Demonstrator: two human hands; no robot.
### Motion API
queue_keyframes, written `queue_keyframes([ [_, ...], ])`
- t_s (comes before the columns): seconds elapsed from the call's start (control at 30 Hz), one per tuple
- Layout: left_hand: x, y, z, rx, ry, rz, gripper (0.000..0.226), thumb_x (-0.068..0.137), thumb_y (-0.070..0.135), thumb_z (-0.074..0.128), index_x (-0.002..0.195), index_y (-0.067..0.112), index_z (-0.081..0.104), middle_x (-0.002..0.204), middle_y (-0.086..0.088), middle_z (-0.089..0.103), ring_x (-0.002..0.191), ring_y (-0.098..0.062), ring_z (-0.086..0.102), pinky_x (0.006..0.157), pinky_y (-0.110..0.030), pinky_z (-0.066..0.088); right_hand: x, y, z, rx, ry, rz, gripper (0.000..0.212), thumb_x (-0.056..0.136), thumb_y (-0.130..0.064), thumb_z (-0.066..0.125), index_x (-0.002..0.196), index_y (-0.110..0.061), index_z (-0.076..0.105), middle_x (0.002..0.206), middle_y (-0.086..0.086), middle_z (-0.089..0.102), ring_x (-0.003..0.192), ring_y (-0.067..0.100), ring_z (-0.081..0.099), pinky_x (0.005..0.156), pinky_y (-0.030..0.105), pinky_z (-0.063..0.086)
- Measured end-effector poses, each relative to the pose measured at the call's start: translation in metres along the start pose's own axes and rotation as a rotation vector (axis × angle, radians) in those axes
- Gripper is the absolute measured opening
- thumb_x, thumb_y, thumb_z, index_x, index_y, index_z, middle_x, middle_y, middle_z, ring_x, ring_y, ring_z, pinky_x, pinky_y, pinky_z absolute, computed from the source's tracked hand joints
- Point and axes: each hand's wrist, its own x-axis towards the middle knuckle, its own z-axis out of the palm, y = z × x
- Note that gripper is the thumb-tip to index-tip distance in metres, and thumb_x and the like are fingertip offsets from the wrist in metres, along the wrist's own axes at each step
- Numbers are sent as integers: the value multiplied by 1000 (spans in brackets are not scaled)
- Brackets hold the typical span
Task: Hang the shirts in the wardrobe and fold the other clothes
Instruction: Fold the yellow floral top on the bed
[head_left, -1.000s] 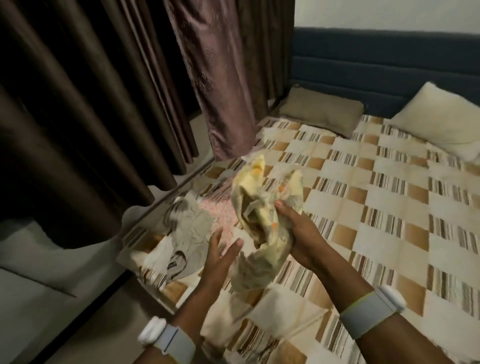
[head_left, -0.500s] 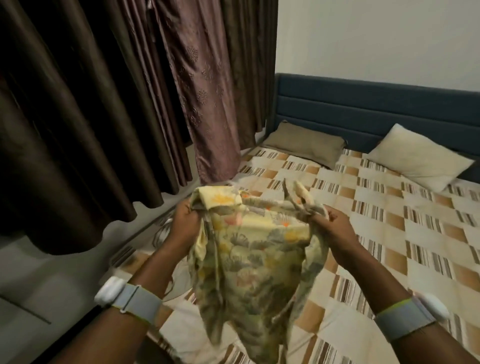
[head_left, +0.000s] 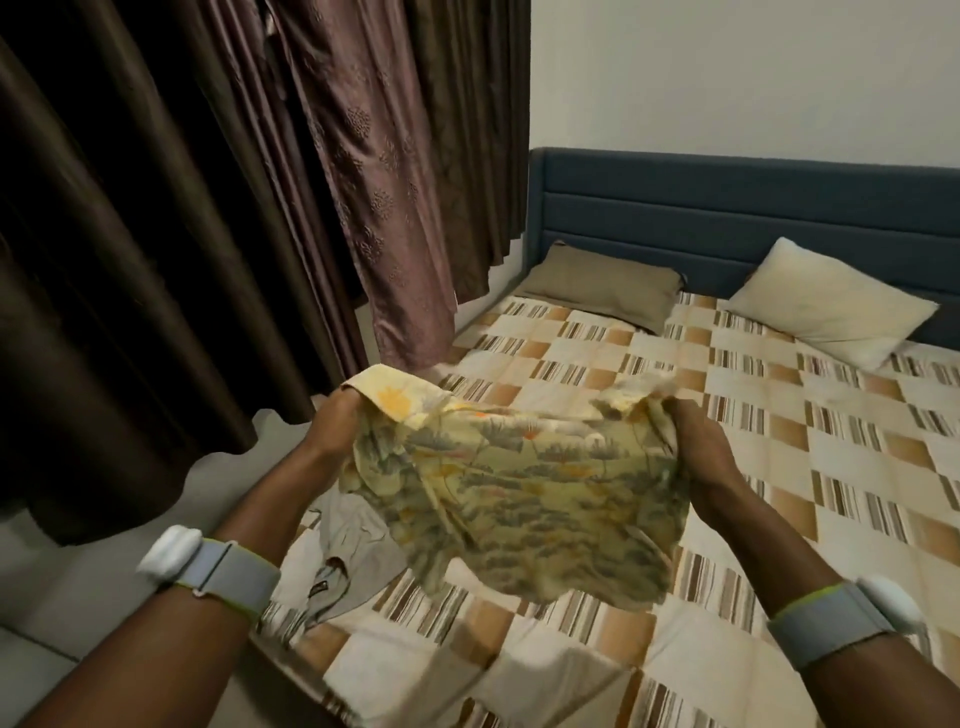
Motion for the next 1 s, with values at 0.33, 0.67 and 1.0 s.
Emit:
queue_keyframes([
  [0.33,6,6,11,328,-49,230,24,78,22,89,98,19,77,90,6,79,85,-7,74,79,-28,58,12,-5,-1,-514,-147,-252,50,63,-64,87,85,-22,72,79,1,72,74,23,69,67,46,59],
  [0.67,28,7,-1,507,-27,383,32,100,0,59,92,26,74,77,20,73,74,-1,66,66,-22,54,25,-7,-70,-191,256,-237,32,103,-10,49,75,-2,62,74,10,54,72,23,47,62,32,38],
  [1.0,29,31,31,225,-66,348,8,91,12,67,89,19,65,68,18,68,65,2,61,59,-16,50,24,-21,-103,-357,268,-362,32,95,-38,59,93,-11,76,89,18,71,80,32,66,71,56,59],
])
